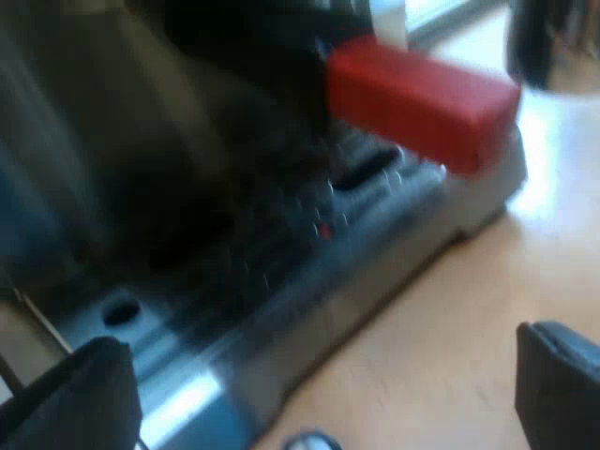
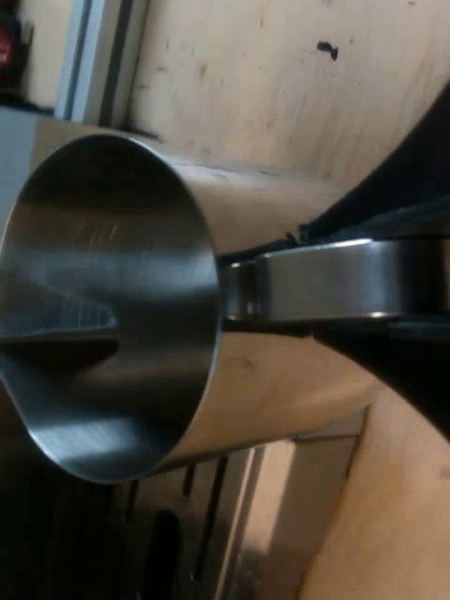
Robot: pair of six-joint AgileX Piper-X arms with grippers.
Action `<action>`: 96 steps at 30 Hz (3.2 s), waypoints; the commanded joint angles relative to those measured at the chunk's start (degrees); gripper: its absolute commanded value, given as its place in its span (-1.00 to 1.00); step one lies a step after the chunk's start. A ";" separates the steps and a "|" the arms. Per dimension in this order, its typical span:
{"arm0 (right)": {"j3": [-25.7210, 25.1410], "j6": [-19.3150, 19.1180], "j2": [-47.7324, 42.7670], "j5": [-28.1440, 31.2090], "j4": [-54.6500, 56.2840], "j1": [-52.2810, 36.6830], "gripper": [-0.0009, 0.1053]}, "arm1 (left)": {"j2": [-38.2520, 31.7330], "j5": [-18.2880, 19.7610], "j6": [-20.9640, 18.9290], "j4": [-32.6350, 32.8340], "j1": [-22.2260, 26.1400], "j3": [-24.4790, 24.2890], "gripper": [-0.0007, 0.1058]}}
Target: Place mug into machine
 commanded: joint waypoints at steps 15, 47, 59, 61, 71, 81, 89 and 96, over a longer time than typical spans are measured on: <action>-4.26 7.08 -7.14 14.11 8.89 27.49 -0.98 | 0.06 -1.57 1.07 -3.83 -0.27 0.52 0.56; -13.25 12.04 31.71 22.05 -19.10 37.21 -0.98 | 0.06 -1.57 2.23 -4.47 -0.27 0.99 0.56; -21.46 12.04 42.48 19.19 -20.75 32.61 -0.98 | 0.06 -1.57 2.23 -4.66 -0.27 0.99 0.56; -22.61 12.04 43.83 19.21 -20.75 31.94 -0.98 | 0.06 -1.57 2.23 -4.71 -0.27 0.99 0.56; -26.33 12.04 49.05 18.31 -20.75 31.21 -0.98 | 0.06 -1.46 2.23 -4.71 -0.27 0.99 0.56; -26.94 12.04 49.97 18.60 -20.75 31.21 -0.03 | 0.06 -1.46 2.23 -4.71 -0.27 0.99 0.56; -26.18 12.14 47.09 20.26 -20.65 31.49 -0.02 | 0.06 -1.46 2.23 -4.71 -0.27 0.99 0.56; -20.39 12.56 42.68 20.75 -21.45 32.50 -0.11 | 0.06 -1.46 2.23 -4.78 -0.27 0.99 0.56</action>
